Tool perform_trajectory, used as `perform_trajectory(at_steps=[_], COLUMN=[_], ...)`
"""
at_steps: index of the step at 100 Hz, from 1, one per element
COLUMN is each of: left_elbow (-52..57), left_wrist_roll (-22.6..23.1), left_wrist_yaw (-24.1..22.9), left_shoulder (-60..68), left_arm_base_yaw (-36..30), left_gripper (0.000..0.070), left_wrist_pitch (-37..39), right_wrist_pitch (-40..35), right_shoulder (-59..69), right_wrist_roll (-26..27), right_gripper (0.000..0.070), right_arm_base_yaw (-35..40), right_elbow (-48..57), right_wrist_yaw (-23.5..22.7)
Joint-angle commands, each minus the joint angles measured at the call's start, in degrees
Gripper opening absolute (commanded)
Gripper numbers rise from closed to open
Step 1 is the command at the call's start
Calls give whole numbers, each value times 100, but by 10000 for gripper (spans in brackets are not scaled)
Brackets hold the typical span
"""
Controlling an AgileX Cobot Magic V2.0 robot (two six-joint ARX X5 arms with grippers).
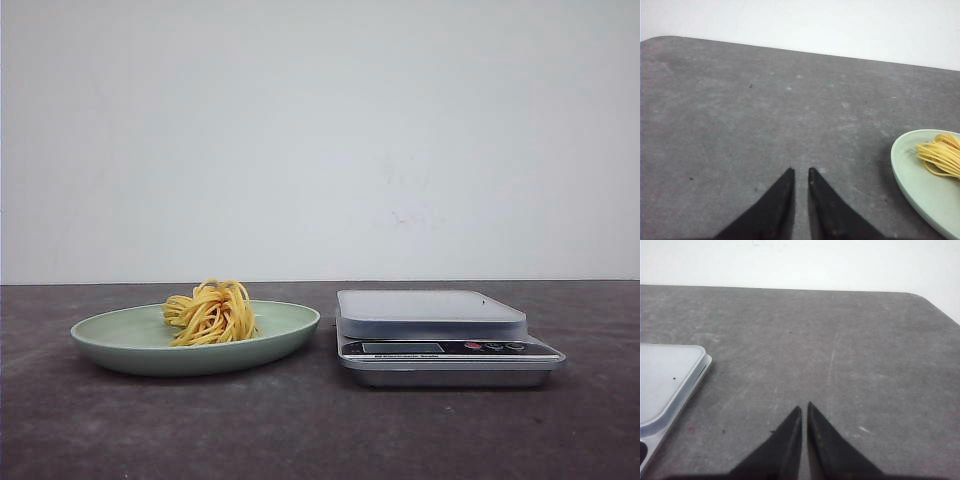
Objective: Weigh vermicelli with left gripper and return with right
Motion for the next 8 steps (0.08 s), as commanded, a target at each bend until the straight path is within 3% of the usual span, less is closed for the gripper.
perform_trajectory(at_steps=[1, 8], left_elbow=[-103, -103], left_wrist_roll=[70, 70], left_wrist_yaw=[26, 24], left_shoulder=[-11, -11], left_arm_base_yaw=[7, 7], left_gripper=[12, 12], left_wrist_pitch=[-39, -39], right_wrist_pitch=[61, 61], right_shoulder=[-13, -13], right_wrist_roll=[-42, -42], right_gripper=[9, 9], right_arm_base_yaw=[-11, -11], right_elbow=[-15, -15], right_wrist_yaw=[-2, -2])
